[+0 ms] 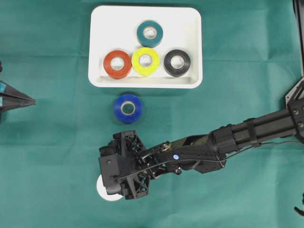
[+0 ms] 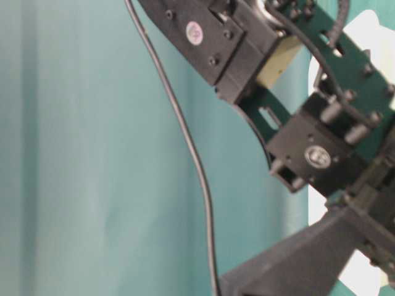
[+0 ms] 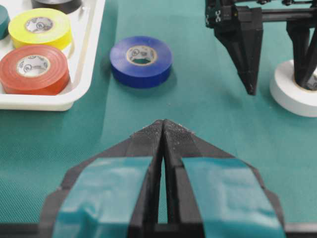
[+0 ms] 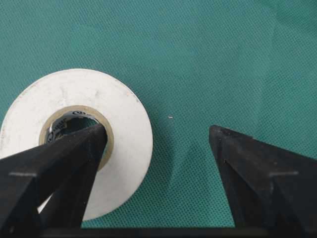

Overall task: Put the tape into the white case with the right arm.
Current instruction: 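Grip the white roll through its core with the right gripper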

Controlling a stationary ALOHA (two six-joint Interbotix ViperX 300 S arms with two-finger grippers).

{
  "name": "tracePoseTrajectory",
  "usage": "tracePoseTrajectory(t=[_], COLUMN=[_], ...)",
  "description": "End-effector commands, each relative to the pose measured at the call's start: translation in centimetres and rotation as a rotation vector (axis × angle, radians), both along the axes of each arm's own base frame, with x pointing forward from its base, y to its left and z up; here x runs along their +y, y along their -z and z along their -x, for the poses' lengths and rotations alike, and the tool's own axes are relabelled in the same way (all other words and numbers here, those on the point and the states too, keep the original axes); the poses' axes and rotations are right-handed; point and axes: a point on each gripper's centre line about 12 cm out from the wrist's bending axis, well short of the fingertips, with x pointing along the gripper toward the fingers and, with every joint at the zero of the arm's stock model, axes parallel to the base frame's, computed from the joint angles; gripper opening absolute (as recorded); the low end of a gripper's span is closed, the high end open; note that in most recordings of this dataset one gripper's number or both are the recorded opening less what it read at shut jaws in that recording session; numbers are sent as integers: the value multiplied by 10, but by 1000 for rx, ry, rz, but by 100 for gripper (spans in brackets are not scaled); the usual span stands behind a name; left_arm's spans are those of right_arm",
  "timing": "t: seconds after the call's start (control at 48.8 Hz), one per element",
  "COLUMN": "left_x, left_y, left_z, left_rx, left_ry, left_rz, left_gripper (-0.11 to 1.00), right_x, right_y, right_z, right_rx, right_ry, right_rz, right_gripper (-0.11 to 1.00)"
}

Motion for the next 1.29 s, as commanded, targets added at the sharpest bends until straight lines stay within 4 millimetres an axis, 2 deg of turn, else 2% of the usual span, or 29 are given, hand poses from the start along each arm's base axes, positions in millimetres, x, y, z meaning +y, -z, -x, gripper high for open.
tracePoseTrajectory(t=[0.0, 0.307, 0.41, 0.471, 0.594, 0.655, 1.024, 1.106, 1.269], left_x=[0, 0, 0, 0, 0, 0, 0, 0, 0], left_y=[-5, -5, -4, -4, -4, -4, -4, -4, -4], left_z=[-1, -1, -1, -1, -1, -1, -1, -1, -1], left_rx=[-14, -14, -11, -12, -14, -14, -14, -14, -14], left_ry=[3, 3, 3, 3, 2, 2, 2, 2, 2], left_rz=[2, 2, 2, 2, 2, 2, 2, 2, 2], left_gripper=[0, 0, 0, 0, 0, 0, 0, 0, 0], right_x=[6, 7, 7, 7, 7, 7, 8, 8, 8], right_y=[-16, -12, -12, -12, -14, -14, -17, -23, -47], right_z=[-5, -6, -8, -9, -11, -11, -11, -11, -8], right_rx=[-27, -19, -21, -24, -28, -30, -35, -43, -71], right_ry=[0, 1, 2, 4, 4, 2, 0, 2, 6], right_rz=[-7, -3, -5, -5, -7, -6, -6, -7, -11], right_gripper=[50, 50, 46, 38, 10, 2, 3, 3, 3])
